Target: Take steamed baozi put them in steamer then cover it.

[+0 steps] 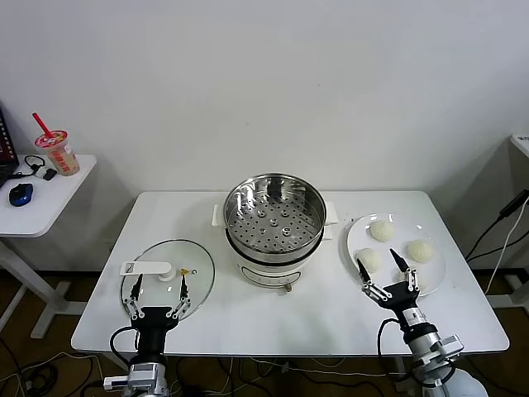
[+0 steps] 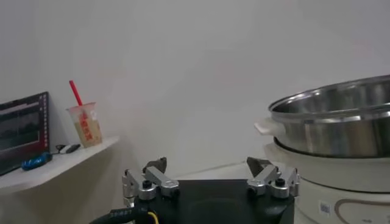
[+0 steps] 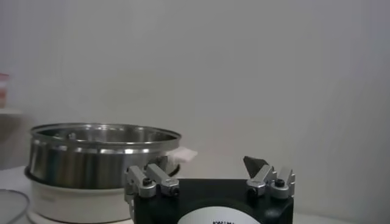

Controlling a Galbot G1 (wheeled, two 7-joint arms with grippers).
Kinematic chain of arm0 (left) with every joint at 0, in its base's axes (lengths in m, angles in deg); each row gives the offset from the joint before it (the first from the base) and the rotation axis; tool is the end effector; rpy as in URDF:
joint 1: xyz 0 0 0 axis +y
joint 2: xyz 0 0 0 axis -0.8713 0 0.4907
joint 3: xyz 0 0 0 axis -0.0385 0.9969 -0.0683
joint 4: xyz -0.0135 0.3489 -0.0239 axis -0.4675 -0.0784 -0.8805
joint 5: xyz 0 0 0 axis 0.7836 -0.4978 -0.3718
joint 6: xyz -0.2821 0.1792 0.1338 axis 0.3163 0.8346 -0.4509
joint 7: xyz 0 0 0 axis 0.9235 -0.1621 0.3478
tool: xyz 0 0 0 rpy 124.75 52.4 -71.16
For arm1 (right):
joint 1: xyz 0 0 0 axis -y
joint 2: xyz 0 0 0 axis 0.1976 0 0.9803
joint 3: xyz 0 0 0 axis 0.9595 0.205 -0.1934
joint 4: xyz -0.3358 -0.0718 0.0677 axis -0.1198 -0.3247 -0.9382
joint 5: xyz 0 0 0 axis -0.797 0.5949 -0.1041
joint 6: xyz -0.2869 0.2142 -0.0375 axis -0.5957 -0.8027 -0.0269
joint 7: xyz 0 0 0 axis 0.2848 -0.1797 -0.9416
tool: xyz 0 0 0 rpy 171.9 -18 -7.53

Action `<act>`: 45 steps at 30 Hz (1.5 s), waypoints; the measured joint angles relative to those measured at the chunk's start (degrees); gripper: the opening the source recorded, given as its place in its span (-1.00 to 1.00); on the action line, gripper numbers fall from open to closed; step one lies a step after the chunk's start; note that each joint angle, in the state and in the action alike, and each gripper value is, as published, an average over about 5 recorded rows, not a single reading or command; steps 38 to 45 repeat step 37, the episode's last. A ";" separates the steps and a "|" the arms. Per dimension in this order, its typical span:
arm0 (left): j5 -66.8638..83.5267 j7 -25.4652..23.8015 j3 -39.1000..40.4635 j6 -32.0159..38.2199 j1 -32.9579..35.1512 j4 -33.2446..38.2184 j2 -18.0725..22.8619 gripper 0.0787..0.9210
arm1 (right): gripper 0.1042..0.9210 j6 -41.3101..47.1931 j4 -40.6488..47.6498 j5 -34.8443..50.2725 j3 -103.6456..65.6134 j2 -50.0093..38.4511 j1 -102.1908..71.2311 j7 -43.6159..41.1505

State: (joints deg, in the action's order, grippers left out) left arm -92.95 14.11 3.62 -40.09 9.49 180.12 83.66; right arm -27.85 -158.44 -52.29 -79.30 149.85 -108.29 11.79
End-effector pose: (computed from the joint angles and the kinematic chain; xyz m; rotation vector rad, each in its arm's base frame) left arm 0.1358 -0.0065 -0.3270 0.1682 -3.0314 -0.3778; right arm 0.1887 -0.1264 -0.3566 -0.3879 3.0682 -0.1129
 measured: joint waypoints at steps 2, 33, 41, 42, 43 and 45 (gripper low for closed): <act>0.29 -0.01 -0.02 0.07 0.18 0.08 0.16 0.77 | 0.76 0.24 -0.24 -0.01 0.54 0.00 -0.24 -0.04; 1.54 -0.02 0.26 0.81 1.31 -0.22 0.90 0.77 | 0.76 0.48 1.45 0.43 2.83 0.08 0.77 -2.03; 1.57 -0.02 0.30 0.87 1.33 -0.30 1.01 0.77 | 0.76 0.48 1.81 0.48 2.81 -0.04 1.10 -2.03; 1.57 -0.02 0.30 0.87 1.33 -0.30 1.01 0.77 | 0.76 0.48 1.81 0.48 2.81 -0.04 1.10 -2.03; 1.57 -0.02 0.30 0.87 1.33 -0.30 1.01 0.77 | 0.76 0.48 1.81 0.48 2.81 -0.04 1.10 -2.03; 1.57 -0.02 0.30 0.87 1.33 -0.30 1.01 0.77 | 0.76 0.48 1.81 0.48 2.81 -0.04 1.10 -2.03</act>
